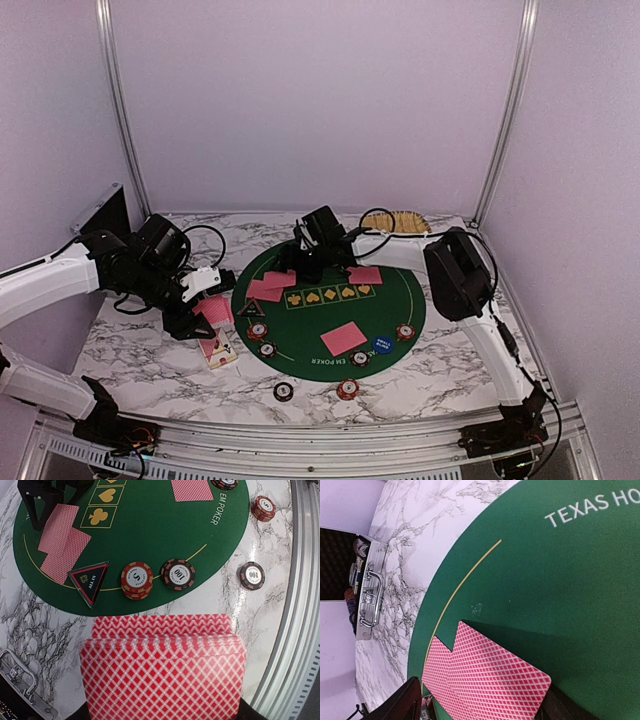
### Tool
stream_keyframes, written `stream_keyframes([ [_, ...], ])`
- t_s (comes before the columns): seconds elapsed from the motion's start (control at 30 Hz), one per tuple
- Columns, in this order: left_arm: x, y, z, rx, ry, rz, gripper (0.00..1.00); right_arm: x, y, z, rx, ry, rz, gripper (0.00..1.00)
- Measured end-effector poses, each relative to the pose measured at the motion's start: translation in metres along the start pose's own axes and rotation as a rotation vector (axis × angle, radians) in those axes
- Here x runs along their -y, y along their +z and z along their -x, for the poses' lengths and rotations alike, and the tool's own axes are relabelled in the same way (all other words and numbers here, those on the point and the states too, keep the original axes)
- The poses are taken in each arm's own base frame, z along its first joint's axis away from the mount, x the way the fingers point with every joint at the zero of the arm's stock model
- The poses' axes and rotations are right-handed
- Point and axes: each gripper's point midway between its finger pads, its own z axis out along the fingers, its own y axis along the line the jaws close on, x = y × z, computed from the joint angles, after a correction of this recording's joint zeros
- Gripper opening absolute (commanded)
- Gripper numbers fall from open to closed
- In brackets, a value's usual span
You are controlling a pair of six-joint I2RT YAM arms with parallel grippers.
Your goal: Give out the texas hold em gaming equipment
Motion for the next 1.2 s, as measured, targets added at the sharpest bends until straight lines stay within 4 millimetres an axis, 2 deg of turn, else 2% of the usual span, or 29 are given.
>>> stream_keyframes([
  [0.6, 0.001, 0.000, 0.000, 0.003, -0.003, -0.005, 0.00, 0.008, 0.001, -0.010, 0.017, -0.261, -0.229, 0.82],
  [1.0, 0.001, 0.000, 0.000, 0.003, -0.004, -0.004, 0.00, 0.000, 0.003, -0.017, -0.002, -0.246, -0.122, 0.77],
  [1.2, 0.001, 0.000, 0.000, 0.003, -0.004, -0.005, 0.00, -0.013, 0.006, -0.023, -0.022, -0.222, -0.045, 0.76],
])
